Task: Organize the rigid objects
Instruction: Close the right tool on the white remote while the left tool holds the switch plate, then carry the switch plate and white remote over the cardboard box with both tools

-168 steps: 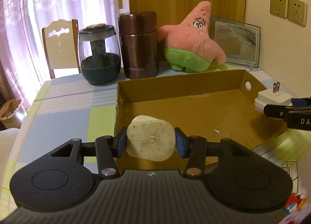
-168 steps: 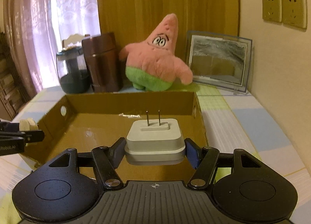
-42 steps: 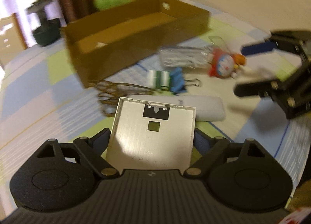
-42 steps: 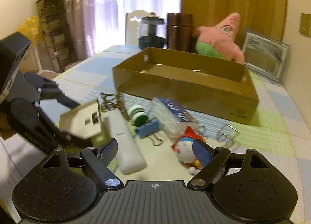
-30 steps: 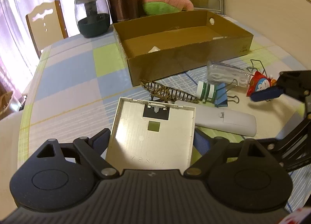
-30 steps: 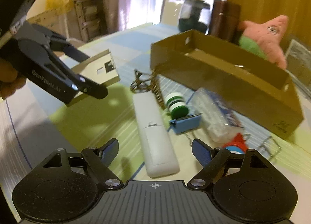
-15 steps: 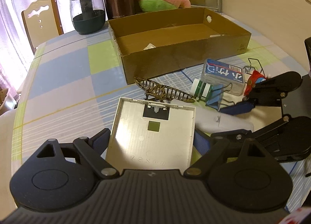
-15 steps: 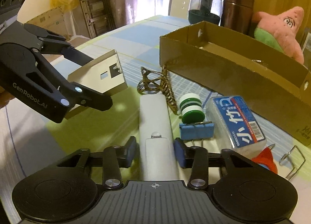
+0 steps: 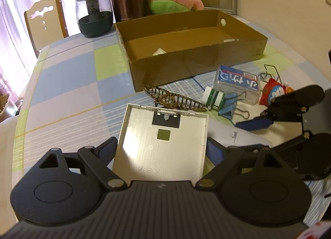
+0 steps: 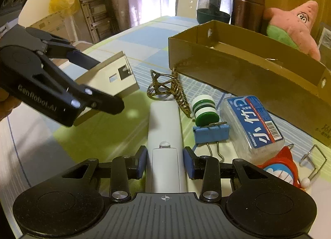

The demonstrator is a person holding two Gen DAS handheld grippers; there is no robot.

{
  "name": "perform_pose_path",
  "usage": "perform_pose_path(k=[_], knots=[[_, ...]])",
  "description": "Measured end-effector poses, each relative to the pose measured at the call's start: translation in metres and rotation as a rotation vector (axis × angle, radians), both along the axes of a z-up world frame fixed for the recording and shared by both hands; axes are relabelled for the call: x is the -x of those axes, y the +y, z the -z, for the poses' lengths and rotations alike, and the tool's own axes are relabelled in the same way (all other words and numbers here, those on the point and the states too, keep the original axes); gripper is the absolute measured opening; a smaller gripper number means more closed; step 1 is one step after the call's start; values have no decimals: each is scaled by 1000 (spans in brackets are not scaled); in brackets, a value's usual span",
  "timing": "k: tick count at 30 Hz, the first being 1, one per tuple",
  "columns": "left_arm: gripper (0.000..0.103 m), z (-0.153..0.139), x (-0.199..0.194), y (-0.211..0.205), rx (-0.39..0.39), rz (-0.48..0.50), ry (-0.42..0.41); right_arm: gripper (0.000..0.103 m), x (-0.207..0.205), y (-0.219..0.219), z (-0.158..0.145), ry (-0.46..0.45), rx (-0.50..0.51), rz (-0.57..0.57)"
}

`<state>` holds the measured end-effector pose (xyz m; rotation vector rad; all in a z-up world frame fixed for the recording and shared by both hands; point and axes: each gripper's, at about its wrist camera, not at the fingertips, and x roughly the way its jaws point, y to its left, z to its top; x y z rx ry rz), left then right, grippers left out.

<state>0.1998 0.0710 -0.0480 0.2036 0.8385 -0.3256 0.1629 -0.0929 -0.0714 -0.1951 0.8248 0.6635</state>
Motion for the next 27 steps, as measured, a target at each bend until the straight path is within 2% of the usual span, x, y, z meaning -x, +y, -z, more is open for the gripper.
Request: perform_pose_path(k=[10, 15, 27], knots=[[87, -16, -2, 6, 20, -48, -43, 35, 19, -4, -18, -100, 35, -4], [87, -23, -4, 3, 19, -68, -60, 35, 24, -13, -33, -142, 9, 25], [87, -45, -23, -21, 68, -123, -96, 35, 2, -62, -73, -172, -85, 234]])
